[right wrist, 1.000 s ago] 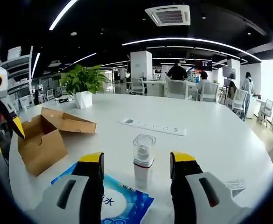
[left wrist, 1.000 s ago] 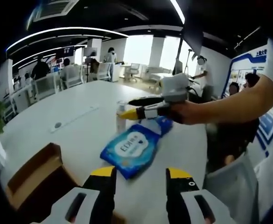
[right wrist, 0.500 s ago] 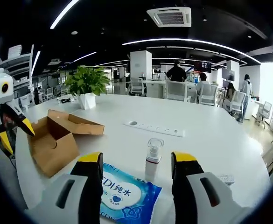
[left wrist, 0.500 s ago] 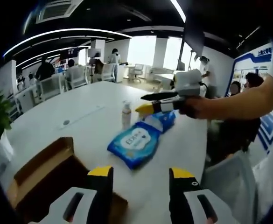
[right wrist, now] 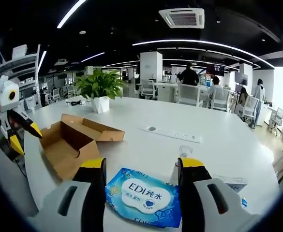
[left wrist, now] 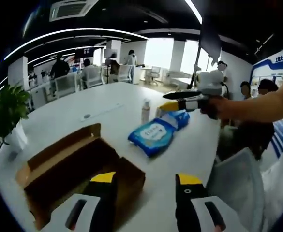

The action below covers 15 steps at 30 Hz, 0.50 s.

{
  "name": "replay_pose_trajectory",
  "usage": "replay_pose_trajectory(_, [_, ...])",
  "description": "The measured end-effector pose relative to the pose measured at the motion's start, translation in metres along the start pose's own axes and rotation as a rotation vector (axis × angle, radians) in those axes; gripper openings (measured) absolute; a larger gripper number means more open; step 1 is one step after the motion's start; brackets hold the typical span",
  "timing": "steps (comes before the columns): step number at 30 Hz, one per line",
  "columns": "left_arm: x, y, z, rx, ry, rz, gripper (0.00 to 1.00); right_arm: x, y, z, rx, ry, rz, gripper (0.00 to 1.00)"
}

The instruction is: Operate the shoe box by opening the lid, removing the specified soft item, and placing it in the target area until the item is outside and the box remains undamaged.

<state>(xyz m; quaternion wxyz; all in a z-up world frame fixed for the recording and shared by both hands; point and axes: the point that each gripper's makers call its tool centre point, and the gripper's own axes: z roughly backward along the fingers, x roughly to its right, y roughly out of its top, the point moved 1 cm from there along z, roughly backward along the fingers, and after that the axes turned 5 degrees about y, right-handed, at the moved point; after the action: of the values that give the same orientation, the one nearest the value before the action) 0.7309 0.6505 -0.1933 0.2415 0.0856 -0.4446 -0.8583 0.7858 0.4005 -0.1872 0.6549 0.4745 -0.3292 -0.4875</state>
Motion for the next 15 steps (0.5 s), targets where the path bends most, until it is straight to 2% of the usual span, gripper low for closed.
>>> replay_pose_trajectory(9, [-0.024, -0.015, 0.027, -0.010, 0.056, 0.014, 0.48, -0.029, 0.014, -0.013, 0.008, 0.024, 0.010, 0.54])
replay_pose_trajectory(15, [-0.055, -0.032, 0.049, -0.041, 0.152, 0.038, 0.48, -0.050, 0.020, -0.025, 0.014, 0.040, 0.015, 0.52])
